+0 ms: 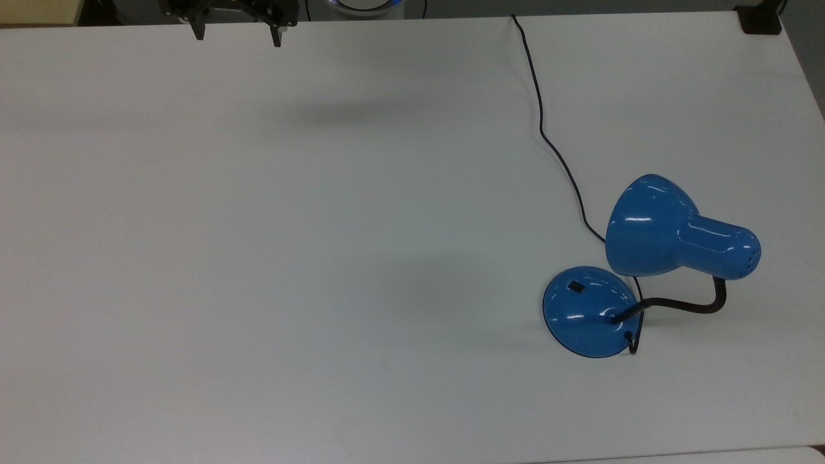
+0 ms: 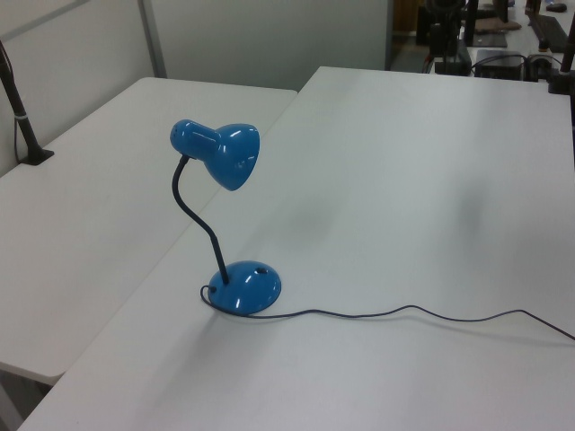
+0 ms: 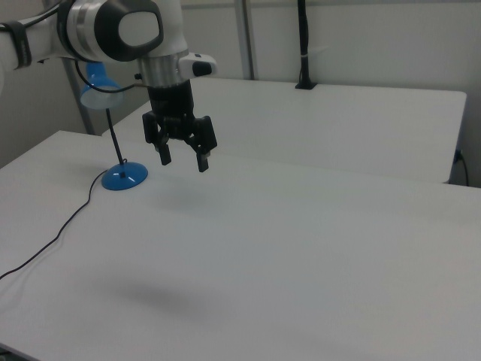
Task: Turn on the lamp
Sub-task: 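Move the gripper across the table toward the blue lamp base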
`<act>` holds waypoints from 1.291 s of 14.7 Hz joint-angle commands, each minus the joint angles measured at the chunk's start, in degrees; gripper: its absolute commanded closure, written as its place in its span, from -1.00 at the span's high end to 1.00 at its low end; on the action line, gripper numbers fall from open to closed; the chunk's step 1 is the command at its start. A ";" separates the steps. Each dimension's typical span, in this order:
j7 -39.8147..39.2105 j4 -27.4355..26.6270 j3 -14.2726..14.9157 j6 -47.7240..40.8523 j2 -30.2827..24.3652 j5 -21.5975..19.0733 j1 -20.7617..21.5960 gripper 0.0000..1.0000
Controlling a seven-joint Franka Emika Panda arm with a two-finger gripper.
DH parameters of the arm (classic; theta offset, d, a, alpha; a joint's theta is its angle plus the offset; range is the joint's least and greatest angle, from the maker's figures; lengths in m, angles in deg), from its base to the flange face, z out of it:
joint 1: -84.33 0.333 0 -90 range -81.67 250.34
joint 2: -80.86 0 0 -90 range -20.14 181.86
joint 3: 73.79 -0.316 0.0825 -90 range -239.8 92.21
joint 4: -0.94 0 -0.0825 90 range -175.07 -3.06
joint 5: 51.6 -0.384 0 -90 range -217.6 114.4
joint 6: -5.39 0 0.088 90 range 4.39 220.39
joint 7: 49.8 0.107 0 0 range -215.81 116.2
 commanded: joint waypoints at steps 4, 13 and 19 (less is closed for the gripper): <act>-0.25 0.66 0.03 -0.97 0.57 0.28 -2.06 1.00; 0.80 2.86 0.03 3.77 1.89 -0.16 -3.55 1.00; 0.80 3.04 -0.06 4.04 3.04 -0.51 -3.37 1.00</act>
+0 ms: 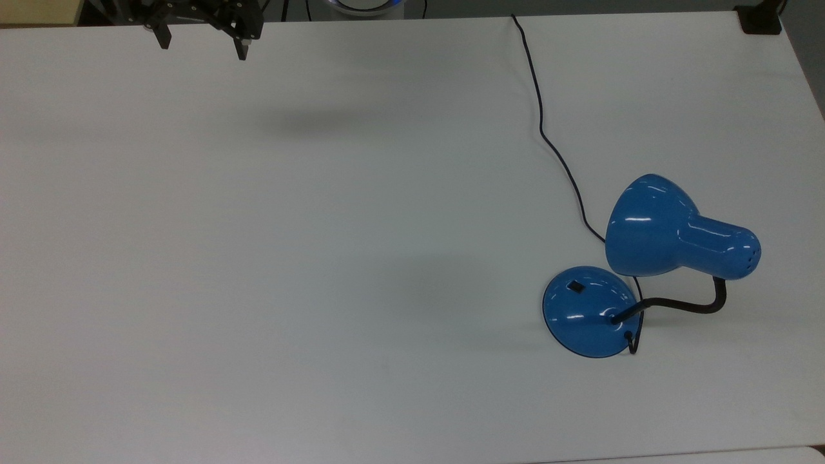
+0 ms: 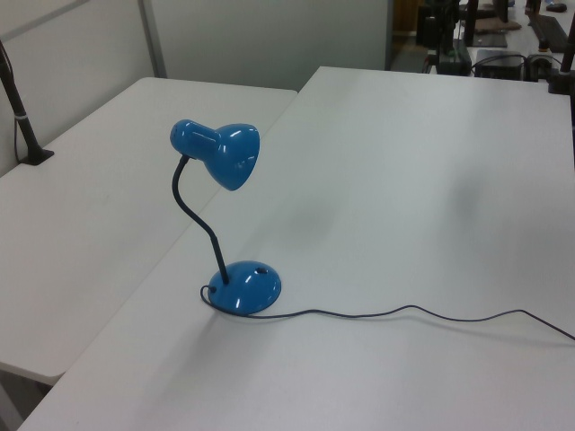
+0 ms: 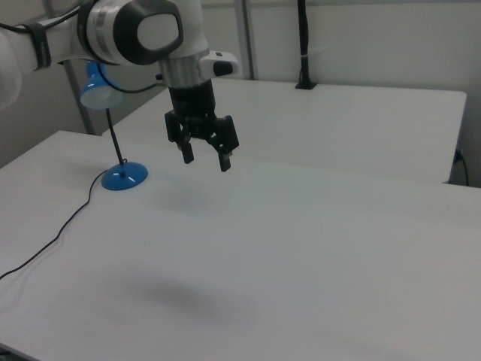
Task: Turn on the lamp
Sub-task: 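Move the gripper across the table toward the blue lamp base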
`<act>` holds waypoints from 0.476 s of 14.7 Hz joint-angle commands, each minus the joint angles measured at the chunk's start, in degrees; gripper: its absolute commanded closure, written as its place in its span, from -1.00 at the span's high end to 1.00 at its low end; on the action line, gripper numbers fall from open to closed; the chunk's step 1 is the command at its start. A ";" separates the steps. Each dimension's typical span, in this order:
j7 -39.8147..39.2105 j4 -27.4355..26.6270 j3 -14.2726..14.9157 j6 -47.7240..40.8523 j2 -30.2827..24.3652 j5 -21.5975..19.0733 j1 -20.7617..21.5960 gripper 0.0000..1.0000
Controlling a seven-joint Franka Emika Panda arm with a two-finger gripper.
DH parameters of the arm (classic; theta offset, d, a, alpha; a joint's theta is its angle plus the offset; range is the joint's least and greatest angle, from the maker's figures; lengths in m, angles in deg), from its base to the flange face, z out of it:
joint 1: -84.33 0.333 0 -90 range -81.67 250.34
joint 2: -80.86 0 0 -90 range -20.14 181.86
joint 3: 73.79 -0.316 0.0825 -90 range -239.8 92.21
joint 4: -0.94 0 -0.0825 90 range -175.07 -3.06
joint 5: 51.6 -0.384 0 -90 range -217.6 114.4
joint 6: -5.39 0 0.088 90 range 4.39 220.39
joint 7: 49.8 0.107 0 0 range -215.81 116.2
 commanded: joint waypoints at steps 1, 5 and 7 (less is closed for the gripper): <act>0.70 0.66 -0.03 0.84 0.57 -0.52 0.19 0.90; 0.70 0.66 -0.11 0.84 0.57 -0.53 0.45 -0.43; 0.44 0.75 -0.46 0.84 0.49 -0.70 0.54 -1.00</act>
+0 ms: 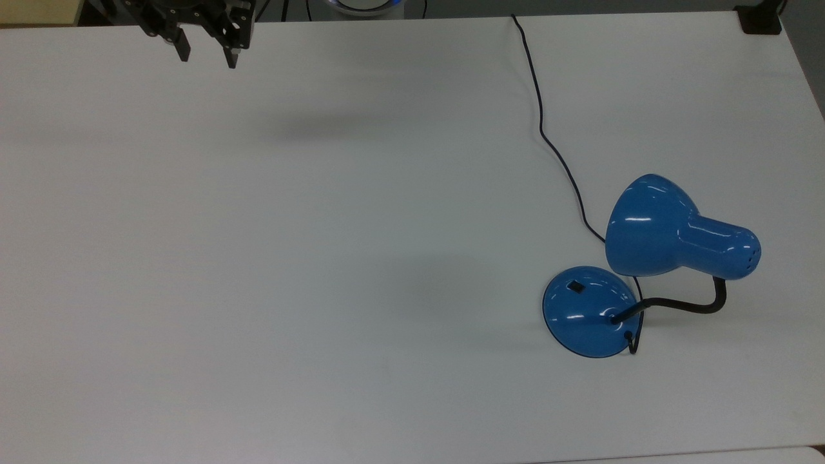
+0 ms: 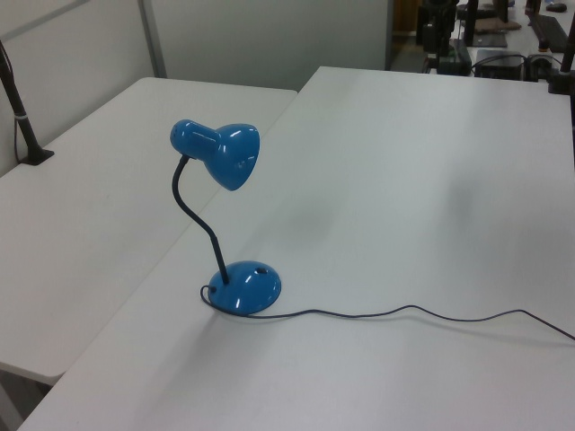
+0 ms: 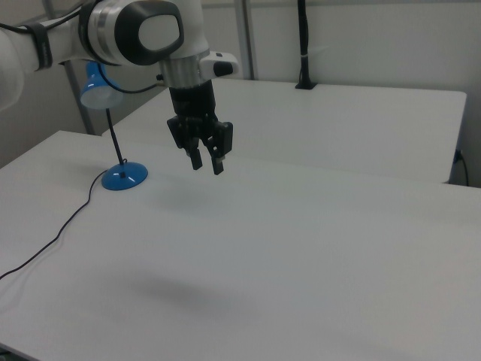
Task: Turn on the lamp
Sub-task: 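Move the gripper across the table toward the blue lamp base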
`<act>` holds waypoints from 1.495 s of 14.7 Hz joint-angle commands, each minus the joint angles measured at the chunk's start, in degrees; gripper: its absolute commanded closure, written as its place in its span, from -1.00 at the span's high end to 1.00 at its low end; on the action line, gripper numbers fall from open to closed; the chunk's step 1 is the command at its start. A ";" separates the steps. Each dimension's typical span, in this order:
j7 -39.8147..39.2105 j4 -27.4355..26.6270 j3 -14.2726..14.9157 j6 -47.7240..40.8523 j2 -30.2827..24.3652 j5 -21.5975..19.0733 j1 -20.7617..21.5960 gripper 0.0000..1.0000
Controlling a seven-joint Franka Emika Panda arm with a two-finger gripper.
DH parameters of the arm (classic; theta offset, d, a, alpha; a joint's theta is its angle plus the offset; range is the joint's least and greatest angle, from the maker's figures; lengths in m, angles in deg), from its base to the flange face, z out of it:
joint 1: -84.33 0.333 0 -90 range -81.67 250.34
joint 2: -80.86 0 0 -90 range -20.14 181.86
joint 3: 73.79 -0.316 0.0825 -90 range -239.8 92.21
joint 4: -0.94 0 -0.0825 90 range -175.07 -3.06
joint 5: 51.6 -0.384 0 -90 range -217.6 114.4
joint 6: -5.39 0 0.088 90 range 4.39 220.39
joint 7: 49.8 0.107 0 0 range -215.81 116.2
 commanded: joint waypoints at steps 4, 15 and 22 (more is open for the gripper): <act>-0.09 0.38 -0.78 0.85 0.07 -0.57 1.62 -1.00; -24.60 1.96 -1.22 4.54 4.11 -9.18 8.30 -1.00; -31.39 1.52 -2.37 18.39 12.27 -13.57 16.82 -1.00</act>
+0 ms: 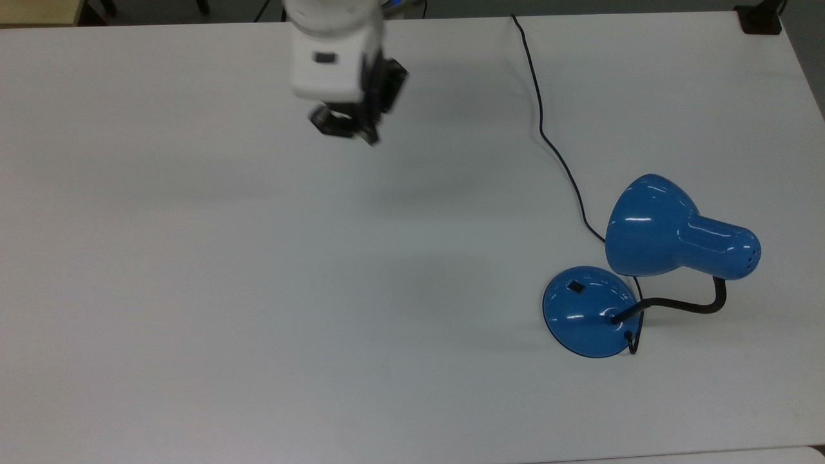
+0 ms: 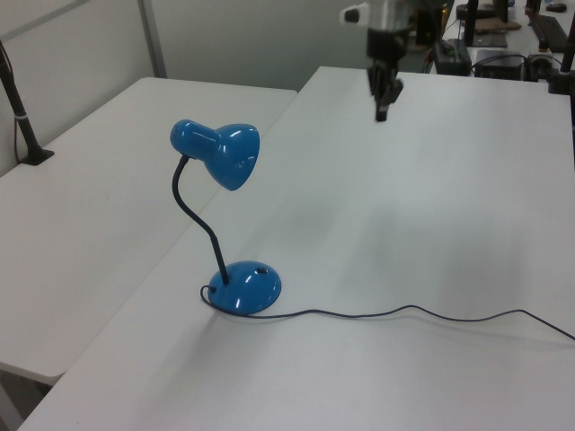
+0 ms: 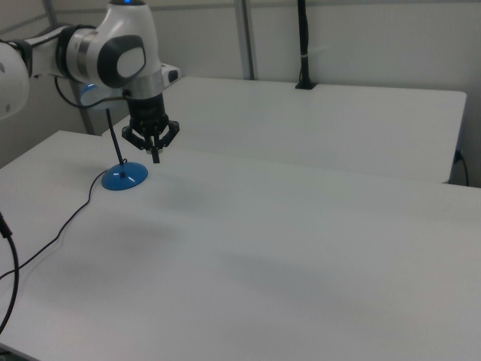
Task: Turn on the lamp
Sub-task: 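Lower the gripper onto the switch on the blue lamp base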
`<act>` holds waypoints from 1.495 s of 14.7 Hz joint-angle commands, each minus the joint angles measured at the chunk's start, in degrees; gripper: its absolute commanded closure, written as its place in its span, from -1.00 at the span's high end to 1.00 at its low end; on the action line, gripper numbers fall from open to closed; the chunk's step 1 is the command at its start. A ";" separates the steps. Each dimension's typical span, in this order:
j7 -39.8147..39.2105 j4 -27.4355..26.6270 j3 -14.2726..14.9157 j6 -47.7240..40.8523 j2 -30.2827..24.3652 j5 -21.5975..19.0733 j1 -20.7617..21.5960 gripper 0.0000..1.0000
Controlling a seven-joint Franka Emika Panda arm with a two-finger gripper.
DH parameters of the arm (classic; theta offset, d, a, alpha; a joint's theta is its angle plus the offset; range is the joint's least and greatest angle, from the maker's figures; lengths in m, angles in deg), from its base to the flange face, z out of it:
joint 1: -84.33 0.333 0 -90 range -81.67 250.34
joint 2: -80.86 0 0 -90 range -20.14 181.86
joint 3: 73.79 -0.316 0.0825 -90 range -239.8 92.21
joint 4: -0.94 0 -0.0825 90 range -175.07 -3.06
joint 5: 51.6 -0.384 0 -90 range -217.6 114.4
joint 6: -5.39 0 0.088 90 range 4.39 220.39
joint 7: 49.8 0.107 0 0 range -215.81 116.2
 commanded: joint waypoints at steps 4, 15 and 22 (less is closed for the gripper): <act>3.97 0.38 0.32 16.73 8.50 -2.66 9.82 -1.00; 7.84 2.84 0.23 35.62 18.96 -2.57 18.00 -0.91; 8.73 7.24 0.23 39.49 23.54 -2.74 19.41 -0.91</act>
